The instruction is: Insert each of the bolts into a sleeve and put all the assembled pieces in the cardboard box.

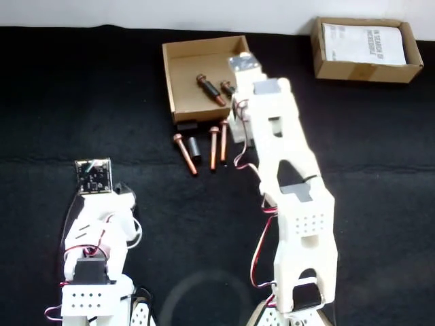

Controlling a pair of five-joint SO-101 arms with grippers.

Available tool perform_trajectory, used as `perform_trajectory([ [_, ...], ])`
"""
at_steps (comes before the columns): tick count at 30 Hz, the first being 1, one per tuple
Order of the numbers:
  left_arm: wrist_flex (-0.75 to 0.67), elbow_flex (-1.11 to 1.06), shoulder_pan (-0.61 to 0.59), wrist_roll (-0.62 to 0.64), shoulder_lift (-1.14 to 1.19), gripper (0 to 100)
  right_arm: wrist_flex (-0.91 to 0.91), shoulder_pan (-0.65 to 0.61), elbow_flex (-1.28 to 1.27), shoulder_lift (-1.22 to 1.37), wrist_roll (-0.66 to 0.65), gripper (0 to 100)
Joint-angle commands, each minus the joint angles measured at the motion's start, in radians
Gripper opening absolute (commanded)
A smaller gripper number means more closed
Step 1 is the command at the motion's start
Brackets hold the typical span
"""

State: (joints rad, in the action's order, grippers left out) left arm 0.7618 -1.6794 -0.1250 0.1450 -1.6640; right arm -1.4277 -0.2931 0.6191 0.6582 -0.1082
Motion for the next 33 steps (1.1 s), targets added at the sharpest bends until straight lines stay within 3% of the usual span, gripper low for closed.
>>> perform_trajectory([
  [1,0.035,0.008,0.024,0.006,0.001,1,-0.082,0.024,0.107,-0.137,0.003,0.8],
  [11,0.176,0.283,0.130,0.074,0.047,1,-0.248,0.045,0.151,-0.320,0.009,0.8],
  [24,0.173,0.757,0.143,0.071,0.694,1,-0.334,0.050,0.131,-0.593,0.011,0.8],
  [33,0.178,0.940,0.157,0.075,1.001,1,-0.311,0.048,-0.219,-0.926,0.009,0.8],
])
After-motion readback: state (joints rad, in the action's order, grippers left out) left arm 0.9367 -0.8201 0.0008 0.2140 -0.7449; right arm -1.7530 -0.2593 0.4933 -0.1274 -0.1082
